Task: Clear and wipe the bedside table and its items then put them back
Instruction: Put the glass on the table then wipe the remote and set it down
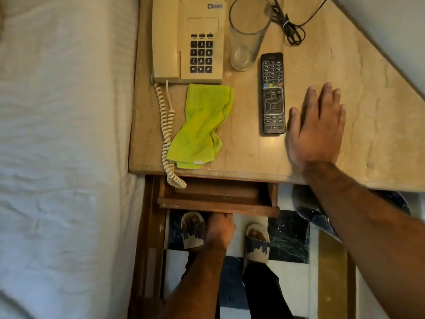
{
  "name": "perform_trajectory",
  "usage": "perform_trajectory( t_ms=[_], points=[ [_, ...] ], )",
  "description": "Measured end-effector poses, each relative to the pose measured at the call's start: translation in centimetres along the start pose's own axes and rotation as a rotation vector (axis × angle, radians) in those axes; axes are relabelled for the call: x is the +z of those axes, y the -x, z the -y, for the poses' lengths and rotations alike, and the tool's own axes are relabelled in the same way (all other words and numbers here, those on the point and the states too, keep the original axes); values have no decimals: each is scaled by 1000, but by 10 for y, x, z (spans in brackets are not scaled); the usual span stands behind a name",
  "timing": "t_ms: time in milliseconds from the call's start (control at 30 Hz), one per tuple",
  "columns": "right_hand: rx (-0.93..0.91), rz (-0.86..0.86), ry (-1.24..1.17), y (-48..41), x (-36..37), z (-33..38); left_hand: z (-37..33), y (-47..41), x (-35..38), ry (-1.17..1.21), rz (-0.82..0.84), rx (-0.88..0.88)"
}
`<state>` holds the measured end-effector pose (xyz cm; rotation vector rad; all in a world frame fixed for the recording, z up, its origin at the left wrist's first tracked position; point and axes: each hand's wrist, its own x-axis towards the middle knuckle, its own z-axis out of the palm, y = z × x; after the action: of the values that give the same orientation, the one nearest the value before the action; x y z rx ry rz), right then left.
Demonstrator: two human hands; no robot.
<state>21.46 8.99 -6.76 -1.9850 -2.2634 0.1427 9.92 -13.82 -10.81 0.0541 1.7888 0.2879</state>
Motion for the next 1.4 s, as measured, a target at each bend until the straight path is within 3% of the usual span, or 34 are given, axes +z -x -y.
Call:
perform_trajectory(
  t_ms=[167,333,400,433,500,567,600,733,833,1067,1167,1233,1300,1400],
  points=[
    [-14,-17,3,1,0,-2,22,26,-5,-62,21,-34],
    [-18,-19,-7,2,-1,-2,-11,68,-44,-659,103,11],
    [-16,-23,-5,2,0,-2,-44,90,-68,-613,52,95],
    [-12,-26,-6,2,0,-2,-67,105,-80,-515,-20,163],
    [-6,-18,-20,2,-2,-1,-111,119,-101,-359,-347,443],
    [-2,-1,-29,1,-3,0,-151,110,-115,-381,-627,644],
    [2,1,-29,1,-4,0,-167,99,-119,-432,-677,640],
    [14,-8,-26,1,-4,2,-214,55,-114,-640,-606,377],
    [23,-1,-21,1,-5,2,-225,51,-107,-619,-612,339],
    [29,15,-24,1,-5,2,-149,122,-84,-125,-405,636],
    [28,10,-28,1,-4,2,-80,147,-52,324,-308,532],
    [25,-1,-22,1,-3,2,-43,145,-30,613,-294,372],
    [22,7,-10,1,-3,1,-23,133,-13,916,-236,175],
    [17,5,-9,1,-3,1,-13,109,0,1178,-133,45]
  ],
)
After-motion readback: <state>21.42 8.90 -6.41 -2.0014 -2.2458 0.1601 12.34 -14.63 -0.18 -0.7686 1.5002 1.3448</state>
